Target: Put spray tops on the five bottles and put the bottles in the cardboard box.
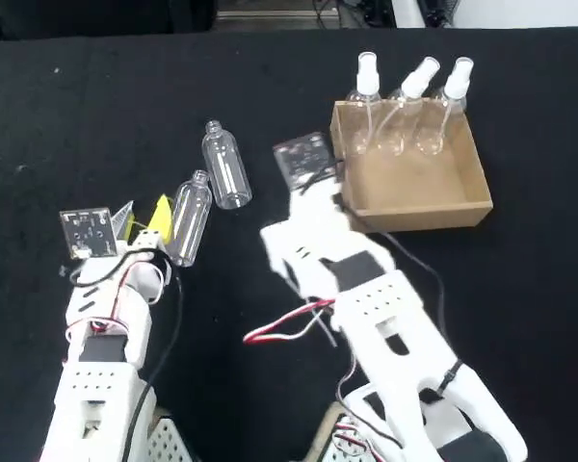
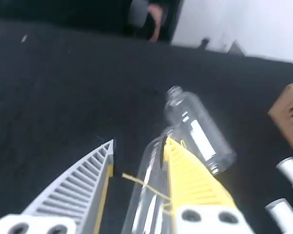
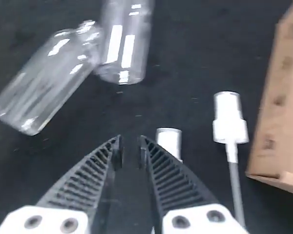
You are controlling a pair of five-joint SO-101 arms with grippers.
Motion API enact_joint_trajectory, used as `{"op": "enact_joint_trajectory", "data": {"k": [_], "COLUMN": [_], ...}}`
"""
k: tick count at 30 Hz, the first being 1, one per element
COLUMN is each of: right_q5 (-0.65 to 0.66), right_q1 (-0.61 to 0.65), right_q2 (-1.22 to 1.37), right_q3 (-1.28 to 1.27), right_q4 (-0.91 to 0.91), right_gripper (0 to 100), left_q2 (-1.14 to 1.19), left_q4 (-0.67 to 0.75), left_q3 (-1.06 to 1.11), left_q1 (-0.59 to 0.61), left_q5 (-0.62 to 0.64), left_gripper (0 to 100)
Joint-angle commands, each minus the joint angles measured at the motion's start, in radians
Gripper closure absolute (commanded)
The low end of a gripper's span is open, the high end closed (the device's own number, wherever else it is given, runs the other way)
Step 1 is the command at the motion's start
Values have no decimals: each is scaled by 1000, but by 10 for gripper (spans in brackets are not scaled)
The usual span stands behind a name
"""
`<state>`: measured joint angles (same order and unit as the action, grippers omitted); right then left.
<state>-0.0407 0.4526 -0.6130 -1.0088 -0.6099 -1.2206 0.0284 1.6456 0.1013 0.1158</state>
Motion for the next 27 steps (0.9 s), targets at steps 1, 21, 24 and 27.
{"op": "enact_joint_trajectory", "data": {"k": [1, 21, 24, 27], "right_q5": [-12, -546, -557, -563], "right_q1": [63, 245, 244, 241], "right_q2": [8, 644, 773, 851], "right_q3": [21, 582, 684, 754], "right_q4": [31, 184, 183, 181], "right_gripper": [969, 693, 693, 694], "left_q2": [-5, -6, -6, -14], "left_q4": [-195, 52, 54, 54], "left_q3": [-163, -61, -61, -61], "left_q1": [74, 286, 288, 298], "left_q5": [51, 331, 331, 331], "left_gripper": [838, 838, 838, 838]}}
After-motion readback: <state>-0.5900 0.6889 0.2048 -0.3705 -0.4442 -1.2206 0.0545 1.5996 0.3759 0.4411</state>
